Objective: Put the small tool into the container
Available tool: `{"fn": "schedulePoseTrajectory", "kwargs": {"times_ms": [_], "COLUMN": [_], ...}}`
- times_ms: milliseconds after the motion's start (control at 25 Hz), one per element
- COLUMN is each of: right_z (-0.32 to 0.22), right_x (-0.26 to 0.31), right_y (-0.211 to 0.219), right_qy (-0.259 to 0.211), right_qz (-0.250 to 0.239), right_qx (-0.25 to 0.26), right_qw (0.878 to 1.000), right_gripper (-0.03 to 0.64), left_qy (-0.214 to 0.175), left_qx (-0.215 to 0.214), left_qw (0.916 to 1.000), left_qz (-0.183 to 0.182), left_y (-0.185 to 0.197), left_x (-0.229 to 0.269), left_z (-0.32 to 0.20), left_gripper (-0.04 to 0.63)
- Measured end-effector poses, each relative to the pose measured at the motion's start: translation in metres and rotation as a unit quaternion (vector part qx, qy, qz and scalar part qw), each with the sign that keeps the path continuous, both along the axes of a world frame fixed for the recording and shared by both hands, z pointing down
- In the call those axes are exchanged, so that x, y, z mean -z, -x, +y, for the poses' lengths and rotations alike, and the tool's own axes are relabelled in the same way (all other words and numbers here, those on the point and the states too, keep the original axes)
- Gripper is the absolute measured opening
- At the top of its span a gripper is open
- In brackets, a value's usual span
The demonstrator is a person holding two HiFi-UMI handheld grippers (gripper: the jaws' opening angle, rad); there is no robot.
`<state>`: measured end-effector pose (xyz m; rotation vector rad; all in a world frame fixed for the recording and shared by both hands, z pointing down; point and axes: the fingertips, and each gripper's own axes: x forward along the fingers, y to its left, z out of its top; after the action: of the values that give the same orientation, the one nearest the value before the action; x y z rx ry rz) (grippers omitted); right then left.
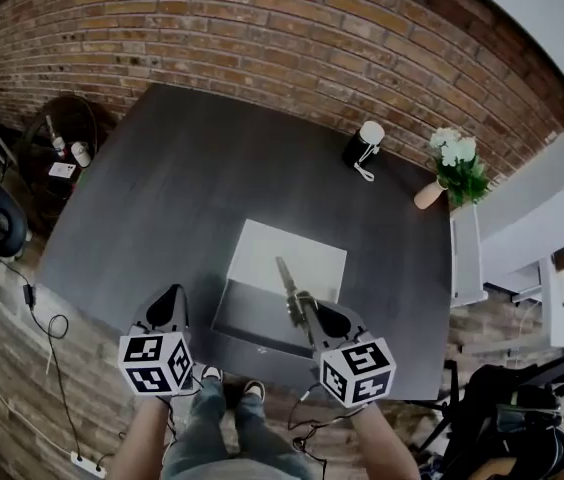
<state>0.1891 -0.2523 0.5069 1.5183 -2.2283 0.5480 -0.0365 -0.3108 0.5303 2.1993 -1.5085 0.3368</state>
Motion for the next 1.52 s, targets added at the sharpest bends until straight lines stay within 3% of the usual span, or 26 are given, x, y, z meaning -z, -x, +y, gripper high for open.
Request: {"fn": "schedulePoseTrajectory", "kwargs": {"times_ms": [160, 360, 600, 960, 1520], "right_z": [0.001, 0.008, 0.012, 0.001, -0.015], "right_x": [-0.016, -0.038, -0.065, -0.093, -0.118], "right_y": [0.021, 0.043, 0.054, 0.056, 0.042], "right_qy": [0.018, 0.04, 0.072, 0.072, 0.058], "right_qz": [0.026, 0.058, 0.103, 0.215, 0.289], "right_qx": [0.077, 0.17, 0.23, 0.231, 0.192], "right_qw": [0.997, 0.983, 0.965, 0.946, 0.936], "right_gripper": [0.006, 0.006, 0.006, 0.006, 0.006], "left_qy": [0.013, 0.019, 0.023, 0.034, 0.039], "left_qx": [0.03, 0.052, 0.064, 0.077, 0.068], "left_qw": [0.9995, 0.9984, 0.9976, 0.9965, 0.9969], "left_qz": [0.001, 0.008, 0.013, 0.007, -0.001], "left_y": [0.018, 0.036, 0.047, 0.061, 0.056], "left_x": [-0.016, -0.027, -0.037, -0.05, -0.059], "left_z": [0.007, 0.016, 0.025, 0.028, 0.019], "left_gripper": [-0.006, -0.006, -0.006, -0.006, -0.006]}}
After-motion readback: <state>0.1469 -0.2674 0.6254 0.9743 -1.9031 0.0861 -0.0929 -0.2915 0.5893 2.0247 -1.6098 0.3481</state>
